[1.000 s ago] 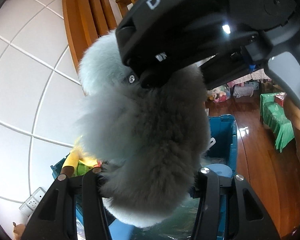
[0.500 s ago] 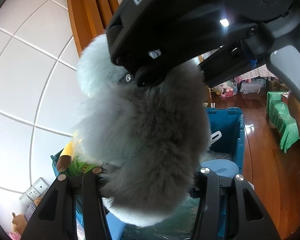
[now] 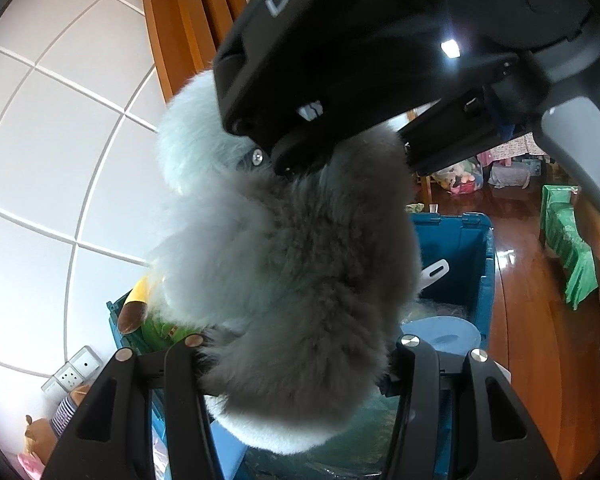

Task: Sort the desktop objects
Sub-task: 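Carry the grey fluffy plush with the right tool over the blue crate, then open the right tool to drop the grey plush into the crate, then move both tools back down toward the items on the bed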

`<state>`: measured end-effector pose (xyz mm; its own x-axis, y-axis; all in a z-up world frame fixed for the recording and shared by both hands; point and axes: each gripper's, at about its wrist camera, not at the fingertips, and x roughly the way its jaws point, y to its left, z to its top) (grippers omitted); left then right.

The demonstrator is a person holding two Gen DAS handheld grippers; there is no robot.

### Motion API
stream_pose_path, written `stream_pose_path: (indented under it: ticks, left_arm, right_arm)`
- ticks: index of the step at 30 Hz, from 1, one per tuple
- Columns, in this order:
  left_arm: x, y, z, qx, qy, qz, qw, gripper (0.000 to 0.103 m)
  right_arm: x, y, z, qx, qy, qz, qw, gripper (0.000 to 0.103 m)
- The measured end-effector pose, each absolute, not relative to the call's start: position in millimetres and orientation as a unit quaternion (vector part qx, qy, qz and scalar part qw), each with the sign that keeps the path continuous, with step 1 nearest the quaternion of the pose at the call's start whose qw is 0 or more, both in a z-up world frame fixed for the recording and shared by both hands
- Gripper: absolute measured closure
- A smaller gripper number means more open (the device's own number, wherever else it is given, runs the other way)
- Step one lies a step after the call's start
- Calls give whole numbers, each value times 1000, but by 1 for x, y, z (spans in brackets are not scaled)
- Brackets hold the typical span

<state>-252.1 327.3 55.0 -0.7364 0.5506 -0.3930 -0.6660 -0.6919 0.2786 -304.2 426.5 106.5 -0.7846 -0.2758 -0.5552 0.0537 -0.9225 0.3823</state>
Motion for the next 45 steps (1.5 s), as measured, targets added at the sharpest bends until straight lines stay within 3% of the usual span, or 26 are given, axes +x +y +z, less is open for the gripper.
stream_pose_path:
  ticks: [14,21,22,23,25,26,28,32,40,45]
  left_arm:
    - [-256,315,68,-138,215,911,324,52]
    - [-262,315,48,-186,262,891,321,50]
    - [-263,317,43,-193,273,887,320,48]
    - [-261,318,38,-196,280,883,320,48]
    - [-256,317,34,-195,287,878,329,43]
    - [-253,314,34,-191,288,876,337,38]
    - [-250,311,38,-177,293,881,327,17]
    - [-242,297,57,-141,272,901,306,1]
    - [-220,271,76,-99,260,935,218,0]
    - [-215,224,78,-94,200,960,170,0]
  right_arm:
    - [-315,421,114,324,-157,-927,108,67]
    - [-320,427,104,336,-158,-925,82,64]
    - [-320,435,102,333,-168,-925,69,57]
    - [-320,444,100,329,-178,-926,56,39]
    - [-320,462,96,322,-199,-925,30,20]
    - [-320,471,94,318,-209,-925,17,19]
    - [-321,489,90,310,-230,-923,-9,15]
    - [-302,490,104,291,-223,-930,10,8]
    - [-248,440,126,223,-161,-961,35,1]
    - [-214,395,115,168,-111,-979,31,1]
